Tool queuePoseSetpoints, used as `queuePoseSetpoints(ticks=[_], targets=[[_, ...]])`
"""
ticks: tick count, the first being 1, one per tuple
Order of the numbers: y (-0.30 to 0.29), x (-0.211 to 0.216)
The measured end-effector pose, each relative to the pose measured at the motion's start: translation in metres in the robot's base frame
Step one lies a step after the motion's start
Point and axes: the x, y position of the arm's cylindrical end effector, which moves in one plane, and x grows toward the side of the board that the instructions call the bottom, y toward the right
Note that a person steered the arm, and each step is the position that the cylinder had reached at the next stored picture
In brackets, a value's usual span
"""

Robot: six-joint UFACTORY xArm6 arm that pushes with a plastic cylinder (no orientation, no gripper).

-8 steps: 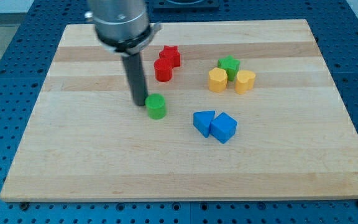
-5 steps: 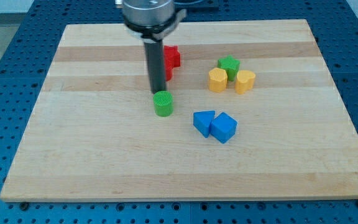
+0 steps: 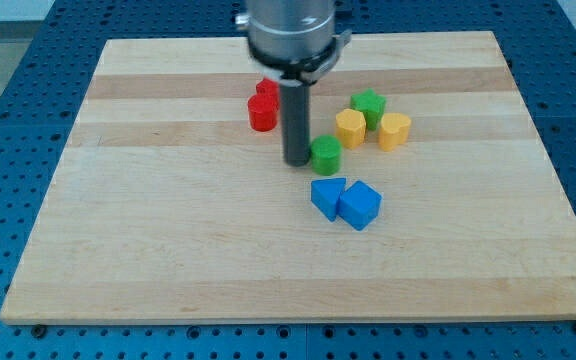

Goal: Push the green circle and yellow blocks towards the right side of the board

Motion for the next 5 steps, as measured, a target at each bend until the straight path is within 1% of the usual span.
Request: queuePoseSetpoints(ticks=[1,2,3,4,5], targets=[[0.017,-0.014],[0.017,-0.014],[0.017,-0.024],[0.046,-0.028],[0.055,-0.025]])
